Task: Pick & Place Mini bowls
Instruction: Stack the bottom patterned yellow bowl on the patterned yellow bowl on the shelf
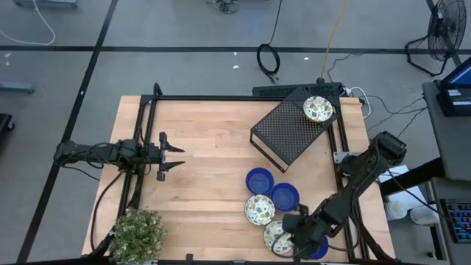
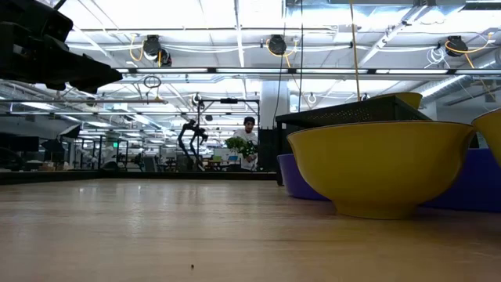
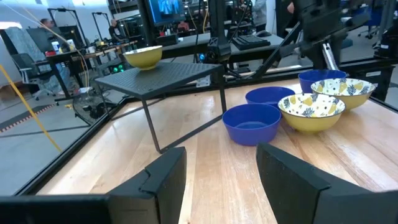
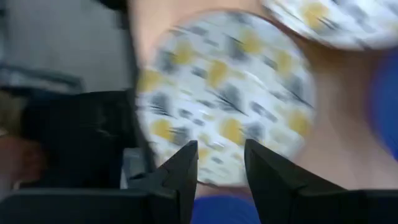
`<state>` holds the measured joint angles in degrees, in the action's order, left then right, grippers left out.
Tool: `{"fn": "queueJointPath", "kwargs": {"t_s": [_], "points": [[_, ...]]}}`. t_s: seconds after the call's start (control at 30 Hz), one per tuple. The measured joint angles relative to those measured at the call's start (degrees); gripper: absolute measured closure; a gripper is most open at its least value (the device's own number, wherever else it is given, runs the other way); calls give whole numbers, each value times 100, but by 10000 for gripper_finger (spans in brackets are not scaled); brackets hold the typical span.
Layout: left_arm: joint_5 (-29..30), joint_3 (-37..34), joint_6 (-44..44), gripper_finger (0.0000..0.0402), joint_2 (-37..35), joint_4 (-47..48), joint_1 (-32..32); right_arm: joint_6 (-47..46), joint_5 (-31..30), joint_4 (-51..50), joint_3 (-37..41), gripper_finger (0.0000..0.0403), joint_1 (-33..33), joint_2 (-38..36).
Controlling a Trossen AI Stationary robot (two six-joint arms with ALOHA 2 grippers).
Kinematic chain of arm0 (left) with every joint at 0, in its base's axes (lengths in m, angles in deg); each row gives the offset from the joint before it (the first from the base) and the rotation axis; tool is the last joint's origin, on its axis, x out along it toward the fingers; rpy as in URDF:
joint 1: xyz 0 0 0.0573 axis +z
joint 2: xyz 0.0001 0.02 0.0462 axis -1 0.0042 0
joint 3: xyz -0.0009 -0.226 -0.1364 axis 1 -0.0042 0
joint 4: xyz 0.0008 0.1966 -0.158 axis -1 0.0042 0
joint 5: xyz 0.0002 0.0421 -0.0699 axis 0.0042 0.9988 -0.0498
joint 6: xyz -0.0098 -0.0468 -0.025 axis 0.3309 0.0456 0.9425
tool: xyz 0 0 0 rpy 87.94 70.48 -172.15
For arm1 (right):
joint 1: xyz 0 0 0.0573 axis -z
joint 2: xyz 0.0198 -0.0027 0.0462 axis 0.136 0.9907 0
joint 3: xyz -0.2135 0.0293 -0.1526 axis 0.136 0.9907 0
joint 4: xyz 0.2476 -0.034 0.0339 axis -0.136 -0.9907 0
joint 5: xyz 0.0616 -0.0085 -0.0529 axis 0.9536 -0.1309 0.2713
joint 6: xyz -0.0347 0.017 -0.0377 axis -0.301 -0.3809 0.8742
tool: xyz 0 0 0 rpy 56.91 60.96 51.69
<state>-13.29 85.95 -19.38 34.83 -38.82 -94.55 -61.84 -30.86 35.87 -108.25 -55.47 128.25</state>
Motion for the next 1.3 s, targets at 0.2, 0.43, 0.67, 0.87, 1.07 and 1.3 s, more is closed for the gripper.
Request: {"fn": "queueJointPath", "kwargs": {"t_s": [0.2, 0.43, 0.67, 0.87, 1.07, 1.3], "points": [[0, 0, 0, 204, 1, -2, 1, -1117, 15, -800, 0, 284, 0, -33], [0, -1, 1, 204, 1, -1, 0, -1312, 29, -1009, 0, 284, 20, -35], [0, 0, 0, 204, 0, -1, 0, -1313, 26, -1014, 0, 284, 34, -35], [0, -1, 1, 204, 0, -1, 1, -1314, 25, -943, 0, 284, 35, -35], [0, -1, 0, 204, 2, -2, 1, -1157, 20, -890, 0, 277, 42, -35], [0, 0, 0, 204, 0, -2, 2, -1119, -1, -884, 2, 236, 81, -35]]}}
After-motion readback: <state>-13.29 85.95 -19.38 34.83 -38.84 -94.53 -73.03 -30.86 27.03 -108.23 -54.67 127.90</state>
